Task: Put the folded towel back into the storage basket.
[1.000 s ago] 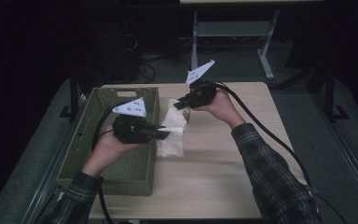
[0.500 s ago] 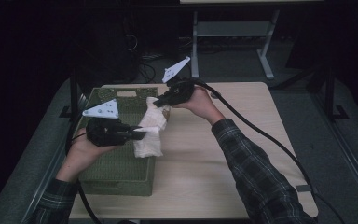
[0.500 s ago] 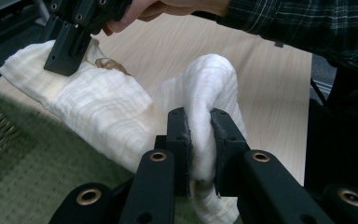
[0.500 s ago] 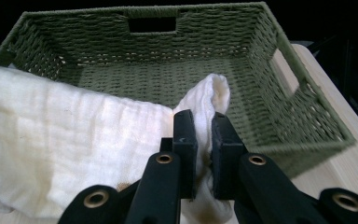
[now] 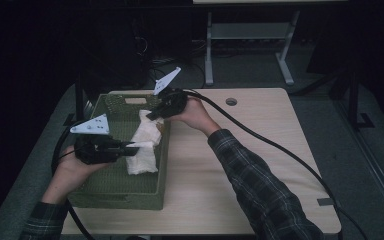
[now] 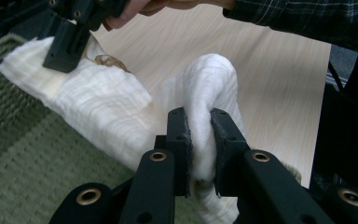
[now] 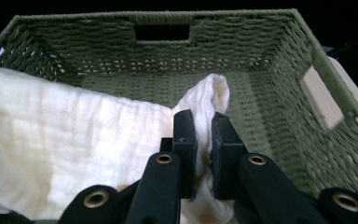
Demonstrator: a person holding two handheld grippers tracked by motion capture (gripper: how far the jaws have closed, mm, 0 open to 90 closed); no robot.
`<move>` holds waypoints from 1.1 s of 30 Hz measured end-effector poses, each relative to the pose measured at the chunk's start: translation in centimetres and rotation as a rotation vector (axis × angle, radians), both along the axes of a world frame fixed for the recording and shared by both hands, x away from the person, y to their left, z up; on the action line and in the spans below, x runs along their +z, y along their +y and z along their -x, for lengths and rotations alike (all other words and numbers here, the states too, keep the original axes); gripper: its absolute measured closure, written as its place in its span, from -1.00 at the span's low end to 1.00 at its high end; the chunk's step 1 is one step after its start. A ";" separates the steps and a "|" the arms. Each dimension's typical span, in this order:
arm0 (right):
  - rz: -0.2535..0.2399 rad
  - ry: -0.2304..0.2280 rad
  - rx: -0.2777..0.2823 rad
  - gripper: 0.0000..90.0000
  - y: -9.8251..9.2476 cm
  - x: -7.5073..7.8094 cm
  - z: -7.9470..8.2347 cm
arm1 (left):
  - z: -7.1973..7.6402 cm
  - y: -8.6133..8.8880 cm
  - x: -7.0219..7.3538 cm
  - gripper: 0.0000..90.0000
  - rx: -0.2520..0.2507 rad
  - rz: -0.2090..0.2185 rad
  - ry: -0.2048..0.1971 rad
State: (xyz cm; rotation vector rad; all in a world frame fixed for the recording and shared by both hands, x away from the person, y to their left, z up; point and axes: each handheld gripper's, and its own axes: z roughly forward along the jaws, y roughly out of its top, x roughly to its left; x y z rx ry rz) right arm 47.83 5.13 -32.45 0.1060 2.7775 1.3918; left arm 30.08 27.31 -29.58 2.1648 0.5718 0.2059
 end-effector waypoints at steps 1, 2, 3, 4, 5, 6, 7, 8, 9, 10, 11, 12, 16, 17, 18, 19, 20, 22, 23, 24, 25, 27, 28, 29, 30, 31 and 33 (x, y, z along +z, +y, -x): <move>0.002 0.007 -0.001 0.83 0.3 -0.1 0.1 | 0.0 0.2 -0.2 0.75 0.000 0.001 0.002; 0.005 0.003 0.005 0.83 0.6 -0.3 0.0 | 0.1 0.3 -0.4 0.75 0.000 0.003 0.006; 0.006 0.008 0.008 0.83 0.8 -0.5 0.1 | 0.2 0.4 -0.6 0.75 -0.004 0.003 0.011; 0.005 0.015 0.008 0.83 1.1 -0.7 0.2 | 0.2 0.4 -0.9 0.75 -0.007 -0.004 0.014; 0.009 0.017 0.008 0.83 1.2 -0.8 0.2 | 0.3 0.4 -1.1 0.75 -0.009 -0.009 0.018; 0.012 0.016 0.011 0.83 1.3 -1.1 0.3 | 0.3 0.4 -1.4 0.75 -0.012 -0.010 0.023; 0.015 0.019 0.011 0.83 1.5 -1.3 0.4 | 0.4 0.4 -1.8 0.75 -0.016 -0.008 0.028; 0.018 0.019 0.015 0.83 1.5 -1.6 0.4 | 0.4 0.3 -2.1 0.75 -0.018 -0.013 0.036; 0.025 0.020 0.017 0.83 1.6 -1.8 0.5 | 0.4 0.2 -2.4 0.75 -0.021 -0.018 0.043; 0.032 0.021 0.020 0.83 1.6 -2.1 0.5 | 0.4 0.1 -2.7 0.75 -0.023 -0.016 0.050; 0.039 0.020 0.021 0.83 1.7 -2.3 0.6 | 0.4 0.1 -2.9 0.75 -0.027 -0.018 0.055; 0.042 0.017 0.026 0.83 1.7 -2.5 0.6 | 0.3 0.0 -3.2 0.74 -0.032 -0.022 0.058; 0.051 0.017 0.028 0.83 2.0 -2.8 0.7 | 0.0 -0.2 -3.8 0.42 -0.020 -0.022 0.063; 0.049 0.019 0.029 0.83 2.0 -2.9 0.7 | -0.1 -0.2 -3.9 0.29 -0.016 -0.014 0.070; 0.052 0.021 0.027 0.83 2.0 -2.9 0.7 | -0.2 -0.3 -4.1 0.19 -0.008 -0.013 0.068; 0.054 0.022 0.026 0.83 2.0 -3.0 0.7 | -0.3 -0.3 -4.1 0.11 -0.001 -0.018 0.062; 0.058 0.021 0.026 0.83 2.0 -3.1 0.6 | -0.4 -0.4 -4.2 0.02 0.001 -0.017 0.062; 0.067 0.014 0.021 0.83 2.0 -3.2 0.5 | -0.6 -0.5 -4.3 -0.03 0.003 -0.016 0.053; 0.063 0.011 0.018 0.83 2.0 -3.2 0.3 | -0.7 -0.6 -4.4 -0.08 0.007 -0.014 0.047; 0.059 0.015 0.015 0.83 2.0 -3.2 0.3 | -0.8 -0.7 -4.4 -0.10 0.012 -0.009 0.045; 0.055 0.010 0.015 0.83 1.9 -3.1 0.2 | -0.9 -0.8 -4.4 -0.11 0.013 -0.004 0.040; 0.049 0.008 0.012 0.83 2.0 -2.9 0.1 | -1.1 -0.9 -4.4 -0.14 0.018 0.008 0.037; 0.049 0.000 0.011 0.83 2.0 -2.9 -0.1 | -1.1 -1.0 -4.4 -0.15 0.020 0.014 0.035; 0.050 -0.003 0.009 0.83 1.9 -2.8 -0.2 | -1.2 -1.1 -4.4 -0.16 0.024 0.022 0.032; 0.047 -0.008 0.005 0.83 1.8 -2.7 -0.4 | -1.3 -1.1 -4.4 -0.17 0.022 0.026 0.029; 0.043 -0.001 0.000 0.83 1.7 -2.7 -0.6 | -1.4 -1.2 -4.4 -0.17 0.025 0.029 0.031; 0.045 -0.005 -0.011 0.83 1.5 -2.6 -1.1 | -1.6 -1.4 -4.4 -0.17 0.023 0.032 0.028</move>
